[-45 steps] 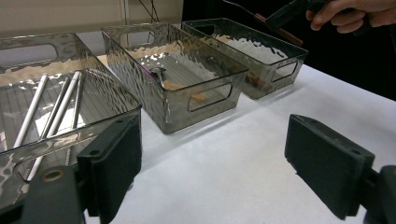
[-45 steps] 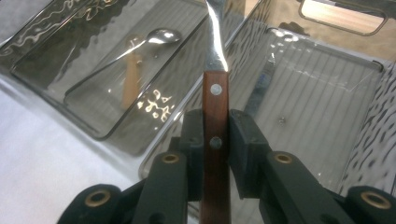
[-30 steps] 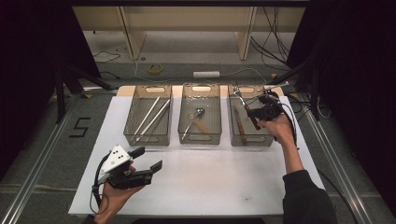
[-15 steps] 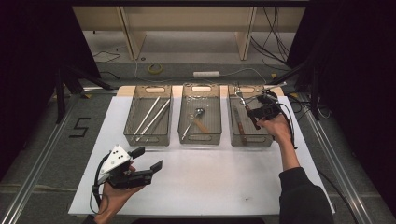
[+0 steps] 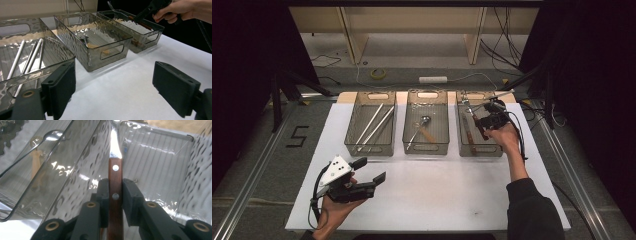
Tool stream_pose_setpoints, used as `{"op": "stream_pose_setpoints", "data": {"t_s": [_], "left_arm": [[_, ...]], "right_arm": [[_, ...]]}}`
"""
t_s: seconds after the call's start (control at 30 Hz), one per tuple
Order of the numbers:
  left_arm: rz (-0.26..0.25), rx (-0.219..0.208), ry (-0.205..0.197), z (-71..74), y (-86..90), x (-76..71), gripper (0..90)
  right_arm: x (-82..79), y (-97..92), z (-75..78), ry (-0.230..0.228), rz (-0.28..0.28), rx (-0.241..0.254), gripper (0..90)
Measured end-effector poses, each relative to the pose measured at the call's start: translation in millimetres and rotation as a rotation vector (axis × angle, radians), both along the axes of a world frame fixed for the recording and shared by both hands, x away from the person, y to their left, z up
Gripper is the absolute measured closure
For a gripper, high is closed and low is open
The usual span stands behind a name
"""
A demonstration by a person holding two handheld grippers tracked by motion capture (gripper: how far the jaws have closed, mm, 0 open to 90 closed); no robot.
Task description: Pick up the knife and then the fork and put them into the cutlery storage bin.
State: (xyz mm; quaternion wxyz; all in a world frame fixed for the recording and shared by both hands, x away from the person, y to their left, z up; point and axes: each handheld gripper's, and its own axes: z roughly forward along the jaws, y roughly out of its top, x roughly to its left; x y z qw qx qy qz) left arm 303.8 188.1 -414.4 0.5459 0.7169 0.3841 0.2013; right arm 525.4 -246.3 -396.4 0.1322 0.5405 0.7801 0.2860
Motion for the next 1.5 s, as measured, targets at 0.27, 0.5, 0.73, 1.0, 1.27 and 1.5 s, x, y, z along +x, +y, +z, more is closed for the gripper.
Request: {"op": "stream_pose_setpoints", "data": {"t_s": [0.27,0.5,0.73,1.0,1.27,1.5], "left_arm": [[0.0,0.0,0.001,0.1,0.0,-0.3,18.4],[0.001,-0.001,0.0,0.2,0.1,-0.4,18.4],[-0.002,0.002,0.001,0.2,0.1,-0.4,18.4],[-0.001,-0.002,0.001,0.1,0.0,-0.3,18.4],[-0.001,0.002,0.0,0.2,-0.2,-0.4,18.4],[-0.002,0.003,0.0,0.1,0.1,-0.3,18.4]], "right_arm": [[1.5,1.7,-7.3,0.033,-0.016,-0.007,77.1],[2.5,3.5,-11.6,0.05,-0.018,-0.019,77.1],[3.9,2.9,-15.0,0.071,-0.025,-0.032,76.7],[5.9,0.5,-14.4,0.08,-0.035,-0.014,58.5],[1.1,-3.7,-7.4,0.068,-0.011,0.012,48.9],[-7.8,-3.7,-3.1,0.034,0.021,0.039,42.6]]}}
